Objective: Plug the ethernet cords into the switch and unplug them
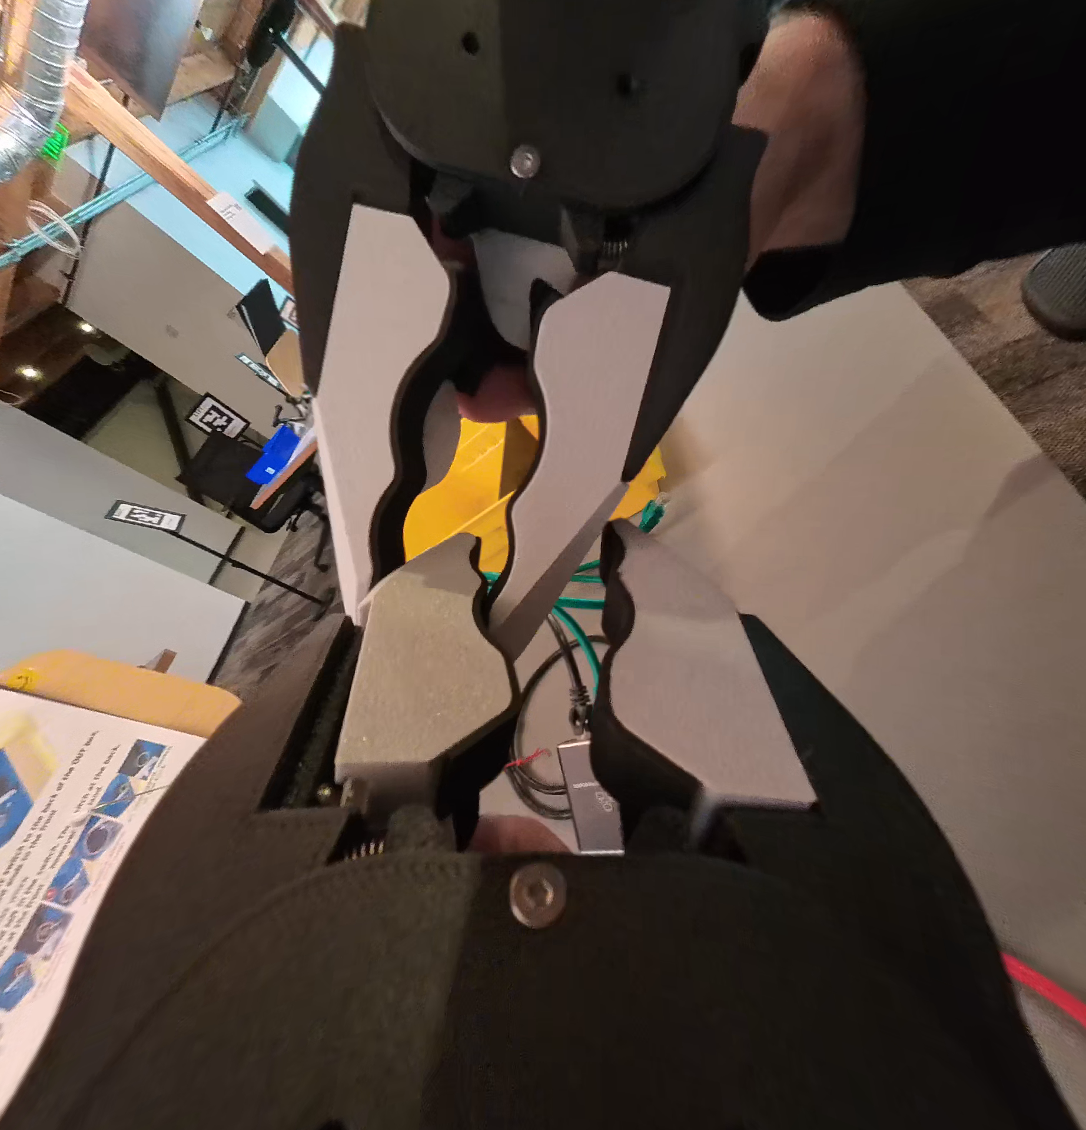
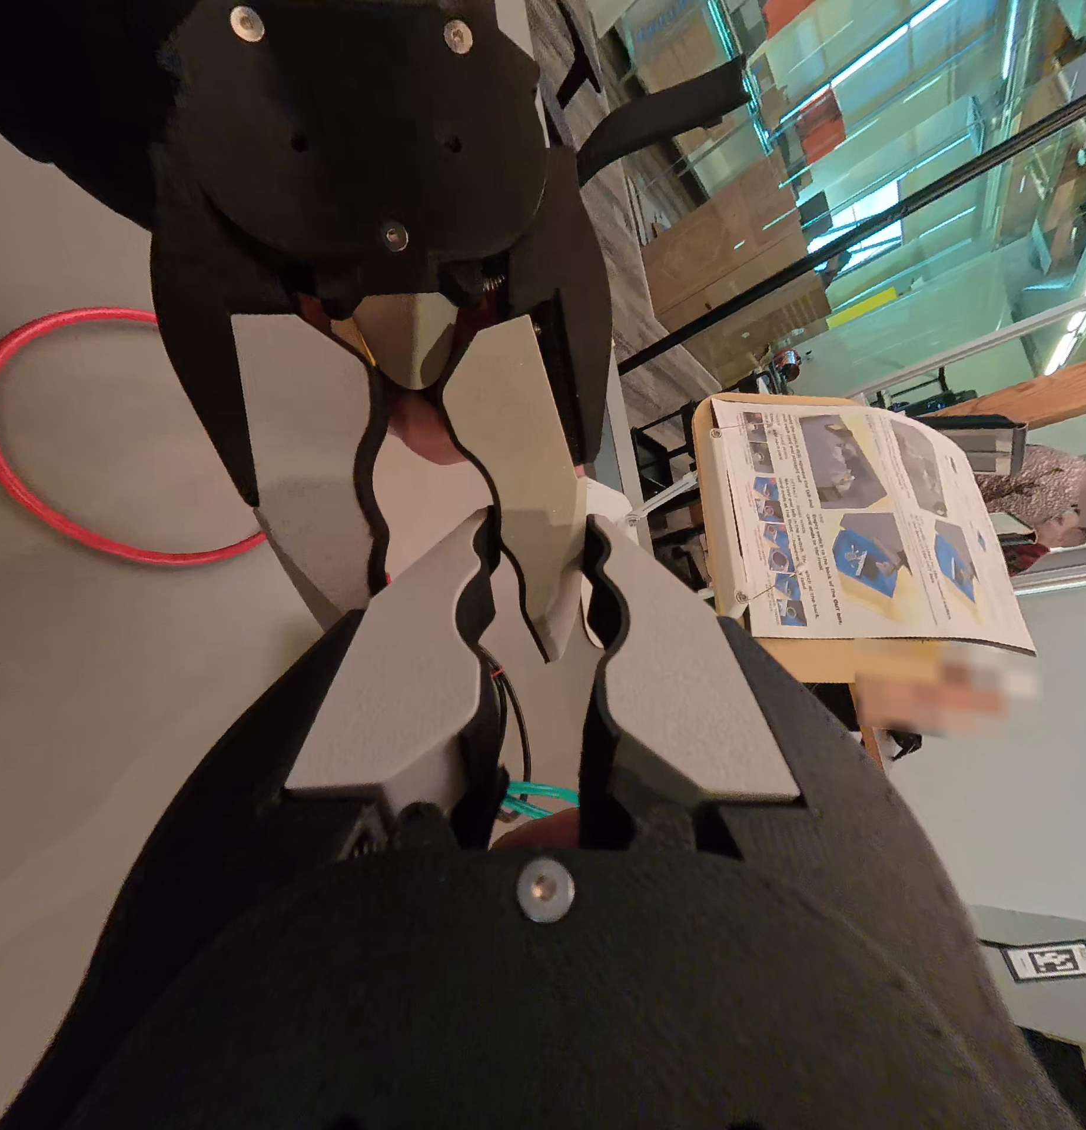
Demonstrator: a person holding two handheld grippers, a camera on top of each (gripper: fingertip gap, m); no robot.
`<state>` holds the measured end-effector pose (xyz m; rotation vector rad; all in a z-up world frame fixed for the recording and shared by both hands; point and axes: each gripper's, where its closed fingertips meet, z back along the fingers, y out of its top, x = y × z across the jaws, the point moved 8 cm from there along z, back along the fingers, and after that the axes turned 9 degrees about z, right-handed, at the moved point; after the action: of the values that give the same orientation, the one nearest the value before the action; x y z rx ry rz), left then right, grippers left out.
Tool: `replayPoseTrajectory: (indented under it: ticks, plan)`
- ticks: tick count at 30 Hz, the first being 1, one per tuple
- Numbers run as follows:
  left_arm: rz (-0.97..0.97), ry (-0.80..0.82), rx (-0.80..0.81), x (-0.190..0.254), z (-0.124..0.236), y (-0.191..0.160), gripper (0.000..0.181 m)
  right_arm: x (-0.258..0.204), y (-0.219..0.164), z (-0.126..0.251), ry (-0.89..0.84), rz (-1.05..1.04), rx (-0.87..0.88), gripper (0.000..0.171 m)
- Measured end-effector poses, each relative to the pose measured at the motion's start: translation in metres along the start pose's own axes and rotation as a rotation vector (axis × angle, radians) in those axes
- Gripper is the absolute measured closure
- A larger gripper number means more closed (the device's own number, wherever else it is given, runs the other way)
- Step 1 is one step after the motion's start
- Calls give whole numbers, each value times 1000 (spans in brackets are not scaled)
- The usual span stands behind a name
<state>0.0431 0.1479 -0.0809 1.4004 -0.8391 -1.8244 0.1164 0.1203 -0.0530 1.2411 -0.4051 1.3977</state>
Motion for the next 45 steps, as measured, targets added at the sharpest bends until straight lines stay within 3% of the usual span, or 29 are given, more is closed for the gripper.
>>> replayPoseTrajectory:
  ticks: [5, 15, 35, 39, 45]
  plan:
    - [-15, 1, 19, 0, 0, -1, 158, -1, -3, 0, 30, -12, 33, 146]
    - [-14, 10, 48, 1, 0, 2, 158, 2, -5, 3, 63, -84, 112, 145]
    - [-223, 169, -26, 3, -10, -17, 158, -2, -6, -6, 124, -54, -89, 144]
    - [-207, 169, -8, 2, -8, -17, 164, -2, -5, -7, 143, -83, -63, 144]
    - [63, -7, 96, 1, -5, -16, 155, 0, -7, -6, 160, -159, 18, 144]
